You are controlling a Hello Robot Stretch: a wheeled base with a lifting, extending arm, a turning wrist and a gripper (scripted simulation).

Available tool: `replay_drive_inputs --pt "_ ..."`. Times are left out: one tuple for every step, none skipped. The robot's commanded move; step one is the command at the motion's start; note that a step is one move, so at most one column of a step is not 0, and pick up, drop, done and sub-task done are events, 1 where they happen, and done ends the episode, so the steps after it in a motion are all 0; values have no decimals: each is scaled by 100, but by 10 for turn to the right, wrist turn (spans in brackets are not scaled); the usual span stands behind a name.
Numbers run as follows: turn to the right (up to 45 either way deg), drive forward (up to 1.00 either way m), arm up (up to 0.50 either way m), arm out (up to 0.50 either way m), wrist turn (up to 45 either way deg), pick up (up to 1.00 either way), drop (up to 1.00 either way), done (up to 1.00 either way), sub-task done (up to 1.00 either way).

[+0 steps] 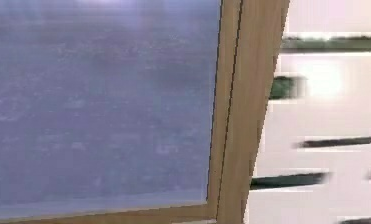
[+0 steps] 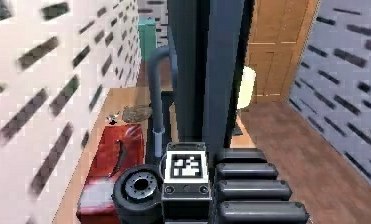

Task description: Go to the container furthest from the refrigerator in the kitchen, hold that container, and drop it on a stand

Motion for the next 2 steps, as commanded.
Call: replay_drive_inputs --pt "-450 0 0 0 0 0 0 0 0" --pt "-450 0 0 0 0 0 0 0 0"
